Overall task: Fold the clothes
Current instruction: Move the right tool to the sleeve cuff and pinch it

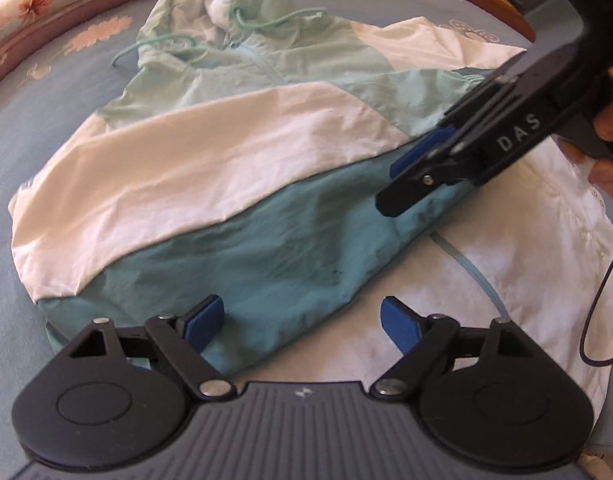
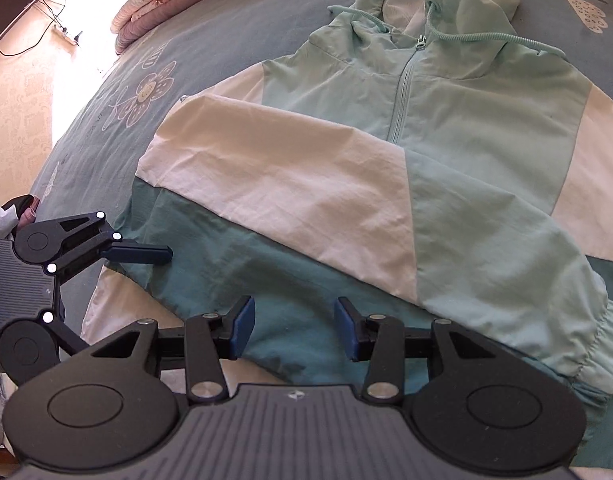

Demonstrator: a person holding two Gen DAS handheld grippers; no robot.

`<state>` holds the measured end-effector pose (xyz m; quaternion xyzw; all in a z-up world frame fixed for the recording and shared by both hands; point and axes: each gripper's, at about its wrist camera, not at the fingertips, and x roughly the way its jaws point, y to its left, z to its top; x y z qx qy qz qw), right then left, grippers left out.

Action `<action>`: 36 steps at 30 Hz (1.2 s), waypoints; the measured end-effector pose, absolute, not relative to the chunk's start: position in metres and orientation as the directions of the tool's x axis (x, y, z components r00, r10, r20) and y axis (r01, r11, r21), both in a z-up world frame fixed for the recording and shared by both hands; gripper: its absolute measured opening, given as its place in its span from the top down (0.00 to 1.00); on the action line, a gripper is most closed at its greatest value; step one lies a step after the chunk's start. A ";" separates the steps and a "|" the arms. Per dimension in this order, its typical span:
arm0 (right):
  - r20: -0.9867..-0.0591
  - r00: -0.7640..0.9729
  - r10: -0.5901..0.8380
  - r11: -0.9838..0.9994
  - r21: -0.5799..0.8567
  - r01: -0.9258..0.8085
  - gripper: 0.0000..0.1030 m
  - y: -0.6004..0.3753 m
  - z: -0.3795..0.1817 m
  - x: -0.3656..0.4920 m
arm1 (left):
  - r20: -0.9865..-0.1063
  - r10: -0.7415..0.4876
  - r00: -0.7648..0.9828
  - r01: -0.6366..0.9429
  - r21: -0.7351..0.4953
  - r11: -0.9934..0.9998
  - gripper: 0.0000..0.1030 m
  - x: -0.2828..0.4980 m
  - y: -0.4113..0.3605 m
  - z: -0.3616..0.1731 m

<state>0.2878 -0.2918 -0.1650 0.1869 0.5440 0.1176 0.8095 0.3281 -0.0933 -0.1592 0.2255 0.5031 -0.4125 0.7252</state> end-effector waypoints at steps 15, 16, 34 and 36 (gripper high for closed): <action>-0.786 0.561 0.261 0.898 0.410 0.157 0.45 -0.353 -0.159 0.310 | -0.788 -0.541 0.292 0.776 -0.135 0.616 0.17 0.413 -0.142 -0.137; -0.793 0.555 0.251 0.898 0.404 0.171 0.45 -0.357 -0.165 0.313 | -0.801 -0.527 0.285 0.760 -0.147 0.634 0.17 0.423 -0.145 -0.145; -0.827 0.481 0.290 0.897 0.410 0.164 0.40 -0.332 -0.161 0.264 | -0.889 -0.384 0.250 0.714 -0.099 0.693 0.16 0.372 -0.149 -0.160; -0.842 0.469 0.268 0.921 0.367 0.133 0.40 -0.328 -0.162 0.263 | -0.894 -0.360 0.265 0.689 -0.086 0.720 0.16 0.370 -0.148 -0.166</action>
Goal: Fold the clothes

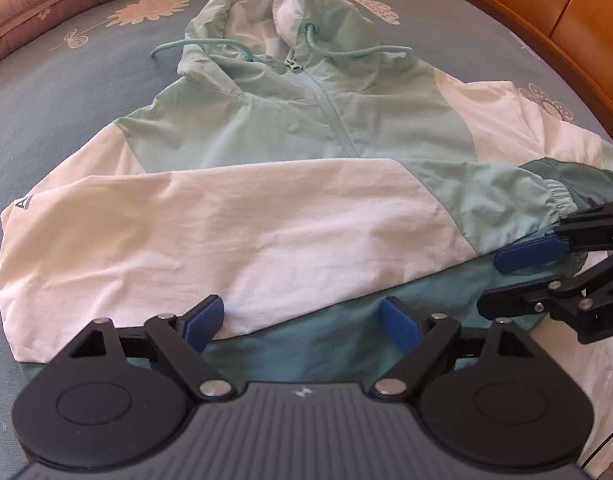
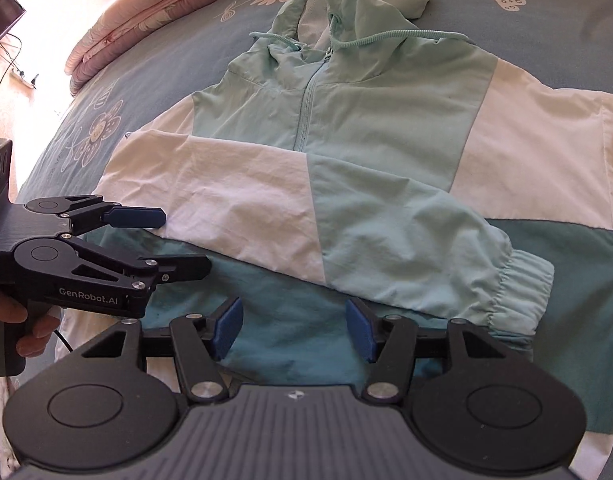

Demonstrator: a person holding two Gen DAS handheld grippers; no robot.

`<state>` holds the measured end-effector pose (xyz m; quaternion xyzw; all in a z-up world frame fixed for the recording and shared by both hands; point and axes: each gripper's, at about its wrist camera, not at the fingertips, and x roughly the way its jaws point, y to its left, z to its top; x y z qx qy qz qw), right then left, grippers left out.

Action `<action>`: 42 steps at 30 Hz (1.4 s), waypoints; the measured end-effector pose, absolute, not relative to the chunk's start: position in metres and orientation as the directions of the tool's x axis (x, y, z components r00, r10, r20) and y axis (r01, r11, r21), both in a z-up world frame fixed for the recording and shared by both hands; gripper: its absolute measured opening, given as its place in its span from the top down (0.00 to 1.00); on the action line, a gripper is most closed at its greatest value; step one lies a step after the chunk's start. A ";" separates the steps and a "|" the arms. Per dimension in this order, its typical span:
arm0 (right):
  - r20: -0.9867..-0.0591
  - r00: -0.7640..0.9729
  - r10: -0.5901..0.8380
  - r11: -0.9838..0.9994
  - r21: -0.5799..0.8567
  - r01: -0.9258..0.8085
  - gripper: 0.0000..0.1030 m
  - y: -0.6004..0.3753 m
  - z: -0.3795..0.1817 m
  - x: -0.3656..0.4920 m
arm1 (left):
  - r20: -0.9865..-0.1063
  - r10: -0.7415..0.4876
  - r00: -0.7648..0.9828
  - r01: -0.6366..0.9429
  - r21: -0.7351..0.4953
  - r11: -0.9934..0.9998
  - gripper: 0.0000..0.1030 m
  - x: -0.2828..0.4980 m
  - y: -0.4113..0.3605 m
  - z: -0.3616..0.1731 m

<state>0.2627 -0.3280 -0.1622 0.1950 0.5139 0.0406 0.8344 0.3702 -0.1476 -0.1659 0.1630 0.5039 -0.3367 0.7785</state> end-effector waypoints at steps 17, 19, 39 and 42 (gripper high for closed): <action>-0.771 0.635 0.045 0.908 0.297 0.296 0.27 -0.395 -0.121 0.202 | -0.893 -0.309 0.328 0.561 -0.079 0.824 0.16 0.318 -0.145 -0.143; -0.770 0.636 0.055 0.892 0.324 0.316 0.27 -0.414 -0.141 0.197 | -0.888 -0.321 0.330 0.557 -0.091 0.825 0.16 0.310 -0.146 -0.148; -0.689 0.702 0.181 0.902 0.401 0.161 0.75 -0.454 -0.120 0.254 | -0.856 -0.366 0.366 0.571 -0.104 0.815 0.16 0.297 -0.188 -0.153; -0.754 0.635 0.167 0.911 0.364 0.193 0.65 -0.457 -0.134 0.270 | -0.855 -0.368 0.367 0.562 -0.111 0.819 0.16 0.304 -0.197 -0.153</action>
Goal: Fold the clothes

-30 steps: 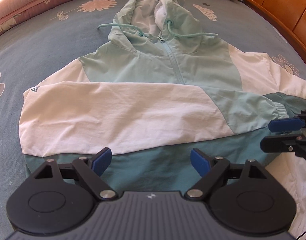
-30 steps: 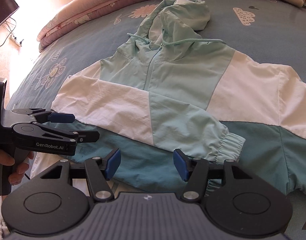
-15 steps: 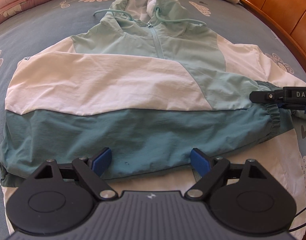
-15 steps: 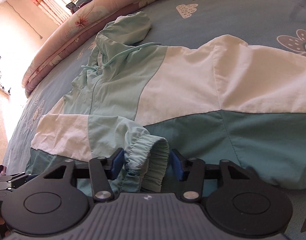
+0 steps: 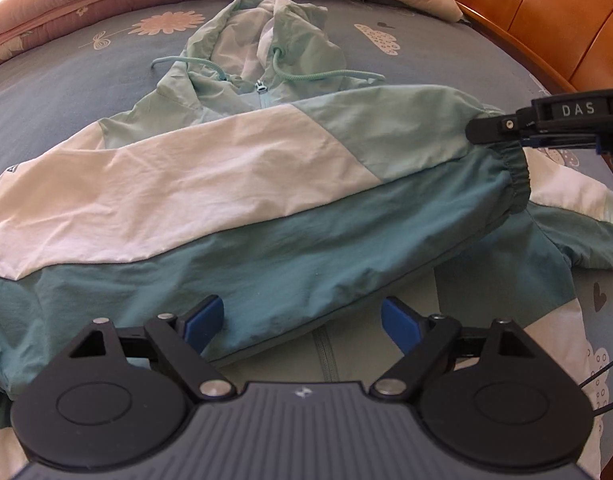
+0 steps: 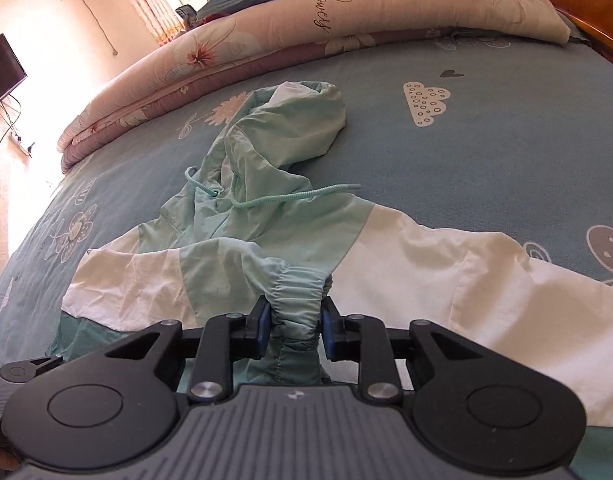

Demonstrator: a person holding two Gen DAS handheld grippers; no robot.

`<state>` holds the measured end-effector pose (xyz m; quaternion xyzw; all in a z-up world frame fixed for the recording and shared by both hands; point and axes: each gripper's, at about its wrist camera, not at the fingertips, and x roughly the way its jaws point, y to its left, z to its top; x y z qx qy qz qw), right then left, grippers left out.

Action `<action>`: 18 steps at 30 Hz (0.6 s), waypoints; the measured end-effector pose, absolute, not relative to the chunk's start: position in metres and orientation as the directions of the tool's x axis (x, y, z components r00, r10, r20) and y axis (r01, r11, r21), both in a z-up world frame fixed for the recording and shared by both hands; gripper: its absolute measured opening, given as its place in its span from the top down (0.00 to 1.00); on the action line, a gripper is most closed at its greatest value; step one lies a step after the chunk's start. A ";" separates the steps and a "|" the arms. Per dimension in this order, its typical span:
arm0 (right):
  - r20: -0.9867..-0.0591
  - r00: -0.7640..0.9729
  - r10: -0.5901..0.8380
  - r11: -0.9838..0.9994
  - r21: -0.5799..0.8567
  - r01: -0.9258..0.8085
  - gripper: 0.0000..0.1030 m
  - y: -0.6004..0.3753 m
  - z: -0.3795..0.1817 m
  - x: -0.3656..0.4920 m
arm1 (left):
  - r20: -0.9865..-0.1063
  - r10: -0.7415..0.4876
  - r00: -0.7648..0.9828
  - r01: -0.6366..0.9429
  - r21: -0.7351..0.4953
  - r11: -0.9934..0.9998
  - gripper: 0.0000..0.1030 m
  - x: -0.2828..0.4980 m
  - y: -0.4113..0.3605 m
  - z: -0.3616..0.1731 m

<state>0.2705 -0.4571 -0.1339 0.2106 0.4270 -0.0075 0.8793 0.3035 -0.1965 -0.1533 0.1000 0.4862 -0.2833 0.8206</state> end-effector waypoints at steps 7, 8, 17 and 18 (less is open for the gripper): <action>-0.769 0.637 0.053 0.916 0.292 0.277 0.43 -0.453 -0.130 0.244 | -0.788 -0.298 0.539 0.482 -0.002 0.876 0.16 0.307 -0.155 -0.129; -0.768 0.639 0.046 0.908 0.299 0.294 0.42 -0.453 -0.128 0.240 | -0.781 -0.269 0.564 0.457 0.024 0.889 0.16 0.310 -0.145 -0.128; -0.793 0.607 0.062 0.892 0.316 0.323 0.39 -0.427 -0.130 0.233 | -0.764 -0.012 0.645 0.339 0.272 0.900 0.17 0.308 -0.049 -0.134; -0.796 0.603 0.056 0.893 0.310 0.326 0.38 -0.423 -0.131 0.234 | -0.764 0.009 0.645 0.357 0.312 0.880 0.18 0.306 -0.042 -0.137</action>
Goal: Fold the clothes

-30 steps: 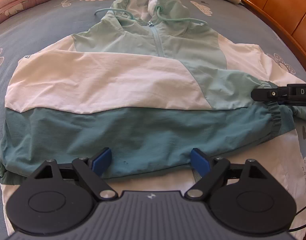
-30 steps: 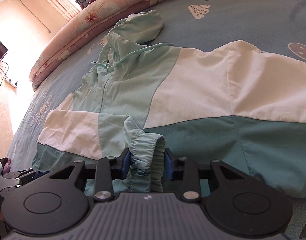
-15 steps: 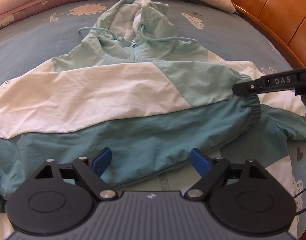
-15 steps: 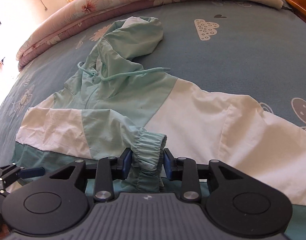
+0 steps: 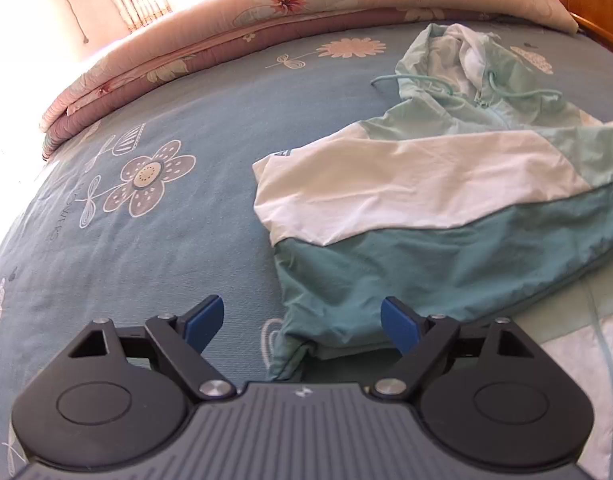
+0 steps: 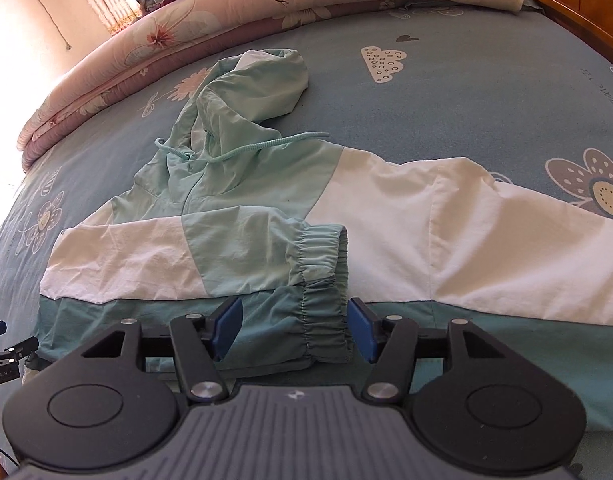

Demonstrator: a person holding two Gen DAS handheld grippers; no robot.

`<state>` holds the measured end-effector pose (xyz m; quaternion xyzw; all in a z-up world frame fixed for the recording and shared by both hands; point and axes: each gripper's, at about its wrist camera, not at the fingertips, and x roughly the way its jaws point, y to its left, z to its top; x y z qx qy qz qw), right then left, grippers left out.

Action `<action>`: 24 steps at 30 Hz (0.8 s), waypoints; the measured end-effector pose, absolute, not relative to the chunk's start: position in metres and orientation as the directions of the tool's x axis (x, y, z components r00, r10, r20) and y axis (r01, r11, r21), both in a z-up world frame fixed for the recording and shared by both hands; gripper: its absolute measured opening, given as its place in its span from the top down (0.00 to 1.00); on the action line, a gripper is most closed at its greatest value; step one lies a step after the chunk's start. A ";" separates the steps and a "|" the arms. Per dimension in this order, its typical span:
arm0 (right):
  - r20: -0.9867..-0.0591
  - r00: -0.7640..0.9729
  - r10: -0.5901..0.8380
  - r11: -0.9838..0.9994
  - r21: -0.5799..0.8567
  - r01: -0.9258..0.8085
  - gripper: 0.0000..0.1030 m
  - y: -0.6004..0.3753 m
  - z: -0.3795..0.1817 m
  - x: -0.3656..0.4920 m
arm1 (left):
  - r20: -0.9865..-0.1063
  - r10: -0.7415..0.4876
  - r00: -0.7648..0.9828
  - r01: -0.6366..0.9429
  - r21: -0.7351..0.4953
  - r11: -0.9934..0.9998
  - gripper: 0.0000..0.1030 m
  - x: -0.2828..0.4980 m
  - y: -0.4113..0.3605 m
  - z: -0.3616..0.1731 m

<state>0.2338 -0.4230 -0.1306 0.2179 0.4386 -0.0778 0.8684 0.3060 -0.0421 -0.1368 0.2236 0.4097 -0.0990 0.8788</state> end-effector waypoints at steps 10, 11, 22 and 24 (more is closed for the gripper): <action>-0.789 0.613 -0.026 0.899 0.250 0.360 0.34 -0.401 -0.114 0.239 | -0.711 -0.008 0.703 0.628 0.616 0.476 0.45 0.283 -0.052 -0.176; -0.792 0.610 -0.025 0.899 0.249 0.360 0.34 -0.399 -0.113 0.241 | -0.691 -0.027 0.722 0.633 0.646 0.426 0.45 0.281 -0.057 -0.179; -0.785 0.620 0.004 0.941 0.213 0.264 0.34 -0.343 -0.109 0.260 | -0.760 -0.057 0.647 0.421 0.294 0.858 0.86 0.319 0.000 -0.172; -0.790 0.613 -0.003 0.952 0.185 0.243 0.34 -0.334 -0.111 0.262 | -0.758 -0.055 0.650 0.416 0.294 0.860 0.85 0.319 -0.003 -0.172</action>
